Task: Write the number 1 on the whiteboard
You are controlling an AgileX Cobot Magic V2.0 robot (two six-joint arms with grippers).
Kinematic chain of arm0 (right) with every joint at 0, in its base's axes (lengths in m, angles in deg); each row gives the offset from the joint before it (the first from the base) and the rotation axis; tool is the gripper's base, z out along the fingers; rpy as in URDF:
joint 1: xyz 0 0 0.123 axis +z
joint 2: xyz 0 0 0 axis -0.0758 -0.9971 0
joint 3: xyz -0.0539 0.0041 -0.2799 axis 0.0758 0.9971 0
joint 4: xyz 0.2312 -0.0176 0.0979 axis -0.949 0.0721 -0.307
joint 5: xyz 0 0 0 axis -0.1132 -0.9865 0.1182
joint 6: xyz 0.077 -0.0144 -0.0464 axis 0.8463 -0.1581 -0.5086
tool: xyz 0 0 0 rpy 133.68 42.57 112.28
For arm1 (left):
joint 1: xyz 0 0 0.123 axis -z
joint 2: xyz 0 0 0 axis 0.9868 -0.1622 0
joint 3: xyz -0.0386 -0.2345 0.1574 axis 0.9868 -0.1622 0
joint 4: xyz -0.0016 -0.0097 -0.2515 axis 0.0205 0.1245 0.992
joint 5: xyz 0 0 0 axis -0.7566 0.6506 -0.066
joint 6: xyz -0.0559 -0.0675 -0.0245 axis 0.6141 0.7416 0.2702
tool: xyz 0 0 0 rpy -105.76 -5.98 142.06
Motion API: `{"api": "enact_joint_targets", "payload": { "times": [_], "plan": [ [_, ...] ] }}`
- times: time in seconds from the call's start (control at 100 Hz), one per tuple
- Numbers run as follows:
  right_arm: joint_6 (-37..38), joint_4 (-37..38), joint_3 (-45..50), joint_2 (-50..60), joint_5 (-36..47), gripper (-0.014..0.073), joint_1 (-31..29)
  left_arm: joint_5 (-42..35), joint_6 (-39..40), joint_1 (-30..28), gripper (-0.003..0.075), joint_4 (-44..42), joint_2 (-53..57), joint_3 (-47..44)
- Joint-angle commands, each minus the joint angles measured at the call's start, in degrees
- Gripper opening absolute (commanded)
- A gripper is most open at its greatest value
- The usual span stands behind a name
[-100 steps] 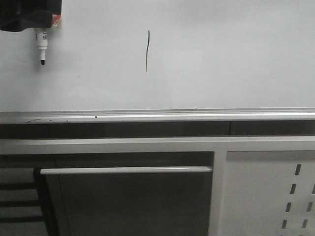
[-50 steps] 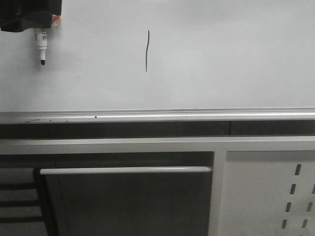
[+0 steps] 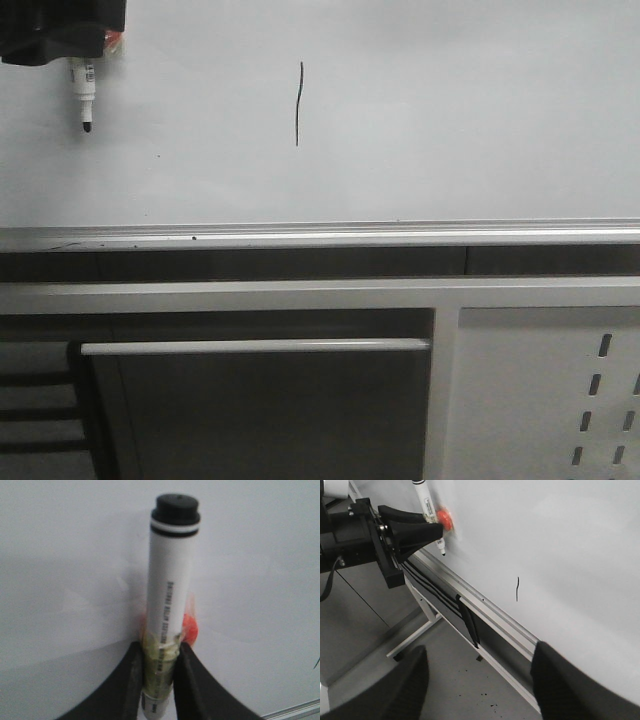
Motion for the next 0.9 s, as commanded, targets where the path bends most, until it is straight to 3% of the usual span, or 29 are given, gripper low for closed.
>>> {"api": "enact_joint_targets", "payload": {
  "times": [0.0,0.26,0.33,0.46,0.55,0.89],
  "plan": [
    [-0.1,-2.0,-1.8,1.1,2.8,0.0405,-0.3,-8.4,0.7,-0.5,0.0088,-0.5,0.5,2.0],
    [-0.1,-2.0,-1.8,1.1,2.5,0.0405,-0.3,-7.5,0.7,-0.5,0.0111,-0.5,0.5,2.0],
    [-0.1,-2.0,-1.8,1.1,2.5,0.0405,-0.3,-7.2,0.7,-0.5,0.0173,-0.5,0.5,2.0],
    [-0.1,-2.0,-1.8,1.1,2.4,0.0405,-0.3,-7.5,0.7,-0.5,0.0355,0.0,0.5,2.0],
    [-0.1,-2.0,-1.8,1.1,2.4,0.0405,-0.3,-8.2,0.7,-0.5,0.0414,0.1,0.5,2.0],
    [-0.1,-2.0,-1.8,1.1,2.4,0.0405,-0.3,-7.2,0.7,-0.5,0.0415,0.2,0.6,2.0]
  ]
}}
